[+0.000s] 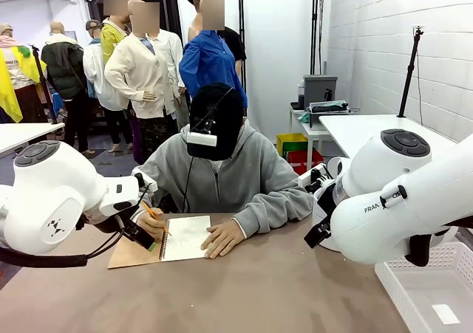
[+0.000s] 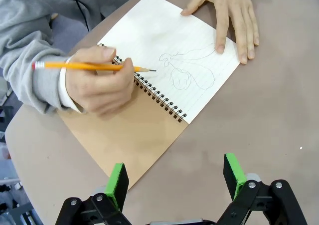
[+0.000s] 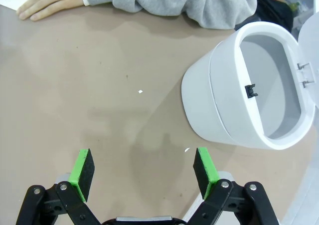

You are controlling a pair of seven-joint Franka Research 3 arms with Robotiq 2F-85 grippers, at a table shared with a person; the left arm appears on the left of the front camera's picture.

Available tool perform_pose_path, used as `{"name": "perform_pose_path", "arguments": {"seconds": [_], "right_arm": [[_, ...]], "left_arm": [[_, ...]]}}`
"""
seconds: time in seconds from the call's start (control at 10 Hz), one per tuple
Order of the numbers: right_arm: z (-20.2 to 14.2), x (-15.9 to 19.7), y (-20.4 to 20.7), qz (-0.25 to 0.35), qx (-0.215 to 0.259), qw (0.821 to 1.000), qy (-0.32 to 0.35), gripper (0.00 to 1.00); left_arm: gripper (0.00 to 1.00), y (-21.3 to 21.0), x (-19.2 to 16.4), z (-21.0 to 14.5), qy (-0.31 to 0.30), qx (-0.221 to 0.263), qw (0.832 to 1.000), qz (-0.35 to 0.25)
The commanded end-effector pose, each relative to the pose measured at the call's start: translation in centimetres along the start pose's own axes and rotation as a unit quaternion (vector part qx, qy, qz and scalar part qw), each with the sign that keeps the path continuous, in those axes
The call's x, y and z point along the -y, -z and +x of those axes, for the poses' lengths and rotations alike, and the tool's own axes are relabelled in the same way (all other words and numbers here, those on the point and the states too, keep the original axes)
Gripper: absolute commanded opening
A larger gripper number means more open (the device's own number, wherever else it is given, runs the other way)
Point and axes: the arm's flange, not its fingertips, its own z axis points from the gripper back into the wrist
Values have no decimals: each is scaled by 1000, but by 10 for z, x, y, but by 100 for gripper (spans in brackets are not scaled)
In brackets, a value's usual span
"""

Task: Sort the paper based on its condition.
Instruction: If a person hands you a paper, place it in the Organizing basket , and if it's crumpled, put it in the Trash can.

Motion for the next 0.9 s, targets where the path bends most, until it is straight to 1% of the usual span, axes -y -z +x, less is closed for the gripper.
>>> {"name": "perform_pose_path", "arguments": {"seconds": [0.0, 0.1, 0.2, 0.3, 0.4, 0.6, 0.7, 0.8], "right_arm": [[0, 0, 0, 0, 0, 1000, 0, 100], [0, 0, 0, 0, 0, 1000, 0, 100], [-5, 7, -29, -12, -15, 1000, -13, 100], [-6, 11, -47, -22, -17, 999, -38, 100], [-12, 9, -57, -36, -22, 998, -56, 100], [-13, 4, -53, -64, -22, 994, -91, 100], [-13, 2, -52, -52, -34, 993, -102, 100], [-13, 2, -48, -68, -77, 988, -115, 100]], "left_arm": [[100, 0, 0, 0, 0, 0, 1000, 0], [100, 0, 0, 0, 0, 0, 1000, 0], [100, -12, 3, 1, 4, -3, 1000, 7], [100, -28, 11, -1, 18, -3, 1000, 13], [100, -42, 18, -3, 39, 15, 999, 25], [100, -62, 31, -11, 53, 14, 997, 50], [100, -71, 35, -15, 50, 22, 997, 57], [100, -75, 39, -16, 80, 0, 995, 60]]}}
